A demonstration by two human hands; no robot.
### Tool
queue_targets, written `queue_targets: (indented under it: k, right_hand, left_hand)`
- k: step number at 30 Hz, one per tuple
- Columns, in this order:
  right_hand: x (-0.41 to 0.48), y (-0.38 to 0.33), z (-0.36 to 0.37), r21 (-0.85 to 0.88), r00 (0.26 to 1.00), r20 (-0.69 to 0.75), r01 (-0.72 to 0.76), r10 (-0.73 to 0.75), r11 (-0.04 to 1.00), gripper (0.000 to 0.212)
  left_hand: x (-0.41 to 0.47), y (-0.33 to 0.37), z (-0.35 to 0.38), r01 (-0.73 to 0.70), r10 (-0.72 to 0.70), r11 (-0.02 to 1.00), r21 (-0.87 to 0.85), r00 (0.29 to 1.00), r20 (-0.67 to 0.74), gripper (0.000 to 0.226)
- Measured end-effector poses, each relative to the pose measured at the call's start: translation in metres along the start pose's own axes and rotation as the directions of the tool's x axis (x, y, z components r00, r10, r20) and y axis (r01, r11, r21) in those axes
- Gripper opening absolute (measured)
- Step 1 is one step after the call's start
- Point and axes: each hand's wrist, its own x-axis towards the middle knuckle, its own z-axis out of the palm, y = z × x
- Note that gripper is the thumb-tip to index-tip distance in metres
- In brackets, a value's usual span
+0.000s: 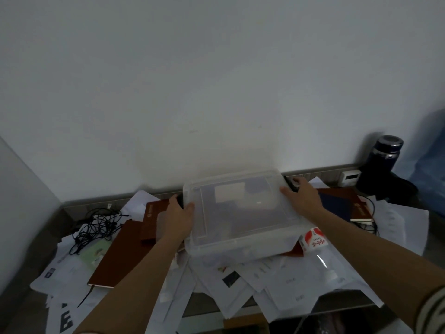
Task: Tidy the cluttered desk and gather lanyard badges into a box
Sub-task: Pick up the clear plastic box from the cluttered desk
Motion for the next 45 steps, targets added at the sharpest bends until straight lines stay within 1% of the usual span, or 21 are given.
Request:
queue_targets:
  k: [2, 5, 8, 13, 17, 18, 20, 22, 23, 26, 29, 33, 34, 35, 36, 37, 38, 41, 43, 44, 45]
  right_hand:
    - [-0.004, 0.0, 0.0, -0.053, 1.0, -0.013, 0.016, -0.017, 0.998, 0.06]
    - [-0.011, 0.002, -0.002, -0.144, 0.998, -0.037, 0.048, -0.054, 0.988, 0.06]
    - [-0.018, 0.002, -0.006, -0.198, 0.996, -0.053, 0.055, -0.066, 0.979, 0.068]
    - [-0.035, 0.004, -0.019, -0.169, 0.992, -0.107, 0.045, -0.064, 0.985, 0.07]
    - [-0.052, 0.009, -0.037, -0.221, 0.984, -0.154, 0.056, -0.091, 0.974, 0.059]
    - [-0.057, 0.011, -0.041, -0.23, 0.986, -0.133, 0.064, -0.096, 0.971, 0.054]
    - [-0.064, 0.011, -0.04, -0.239, 0.995, -0.014, 0.091, -0.097, 0.967, 0.04]
    - [-0.069, 0.011, -0.036, -0.25, 0.991, 0.095, 0.114, -0.093, 0.961, 0.028]
    - [-0.068, 0.011, -0.035, -0.249, 0.99, 0.1, 0.119, -0.097, 0.961, 0.025]
    - [-0.063, 0.007, -0.035, -0.255, 0.993, 0.048, 0.121, -0.112, 0.959, 0.023]
    - [-0.062, 0.005, -0.032, -0.257, 0.992, 0.013, 0.122, -0.123, 0.959, 0.025]
    - [-0.065, 0.001, -0.025, -0.275, 0.987, -0.1, 0.092, -0.124, 0.957, 0.026]
    - [-0.065, -0.004, -0.026, -0.216, 0.986, -0.113, 0.098, -0.124, 0.971, 0.024]
    - [-0.063, -0.011, -0.029, -0.085, 0.988, -0.106, 0.1, -0.109, 0.991, 0.022]
    - [-0.061, -0.02, -0.032, 0.096, 0.994, -0.078, 0.083, -0.075, 0.992, 0.02]
    - [-0.058, -0.032, -0.036, 0.271, 0.999, -0.033, 0.039, -0.031, 0.962, 0.021]
    - [-0.055, -0.04, -0.042, 0.39, 1.0, 0.011, -0.018, 0.015, 0.921, 0.023]
    - [-0.043, -0.068, -0.057, 0.522, 0.983, 0.138, -0.173, 0.118, 0.835, 0.034]
    - [-0.035, -0.085, -0.062, 0.615, 0.953, 0.255, -0.29, 0.162, 0.733, 0.022]
    - [-0.031, -0.094, -0.064, 0.67, 0.938, 0.301, -0.336, 0.172, 0.662, 0.011]
    - [-0.026, -0.102, -0.064, 0.715, 0.927, 0.333, -0.367, 0.172, 0.596, 0.006]
  left_hand:
    - [-0.004, -0.002, -0.002, -0.129, 0.138, 0.975, 0.184, 0.99, -0.039, 0.06]
    - [-0.009, -0.001, -0.005, -0.263, 0.309, 0.829, 0.494, 0.951, -0.01, 0.055]
    - [-0.013, 0.002, -0.005, -0.34, 0.411, 0.7, 0.627, 0.911, 0.036, 0.047]
    - [-0.013, 0.024, 0.013, -0.472, 0.534, 0.615, 0.632, 0.839, 0.107, 0.038]
    - [-0.019, 0.039, 0.037, -0.569, 0.572, 0.607, 0.554, 0.798, 0.192, 0.033]
    - [-0.024, 0.041, 0.045, -0.595, 0.578, 0.59, 0.546, 0.783, 0.228, 0.033]
    - [-0.033, 0.042, 0.055, -0.627, 0.587, 0.551, 0.551, 0.76, 0.279, 0.032]
    - [-0.042, 0.042, 0.058, -0.632, 0.583, 0.549, 0.547, 0.758, 0.29, 0.032]
    - [-0.045, 0.04, 0.056, -0.628, 0.578, 0.558, 0.543, 0.763, 0.288, 0.032]
    - [-0.051, 0.031, 0.045, -0.607, 0.559, 0.581, 0.542, 0.782, 0.276, 0.035]
    - [-0.06, 0.016, 0.036, -0.621, 0.549, 0.575, 0.532, 0.775, 0.312, 0.042]
    - [-0.081, 0.01, 0.035, -0.702, 0.597, 0.521, 0.485, 0.706, 0.38, 0.066]
    - [-0.085, 0.012, 0.034, -0.711, 0.606, 0.522, 0.472, 0.698, 0.382, 0.073]
    - [-0.086, 0.014, 0.032, -0.716, 0.612, 0.527, 0.458, 0.694, 0.379, 0.076]
    - [-0.086, 0.015, 0.028, -0.718, 0.617, 0.532, 0.448, 0.692, 0.376, 0.077]
    - [-0.085, 0.016, 0.021, -0.721, 0.624, 0.536, 0.44, 0.689, 0.369, 0.076]
    - [-0.084, 0.017, 0.017, -0.731, 0.639, 0.533, 0.426, 0.678, 0.364, 0.072]
    - [-0.078, 0.024, -0.003, -0.763, 0.733, 0.484, 0.429, 0.621, 0.278, 0.051]
    - [-0.067, 0.032, -0.019, -0.766, 0.808, 0.436, 0.472, 0.564, 0.17, 0.032]
    - [-0.06, 0.038, -0.027, -0.757, 0.829, 0.434, 0.488, 0.548, 0.111, 0.024]
    - [-0.05, 0.045, -0.035, -0.742, 0.84, 0.442, 0.504, 0.54, 0.059, 0.018]
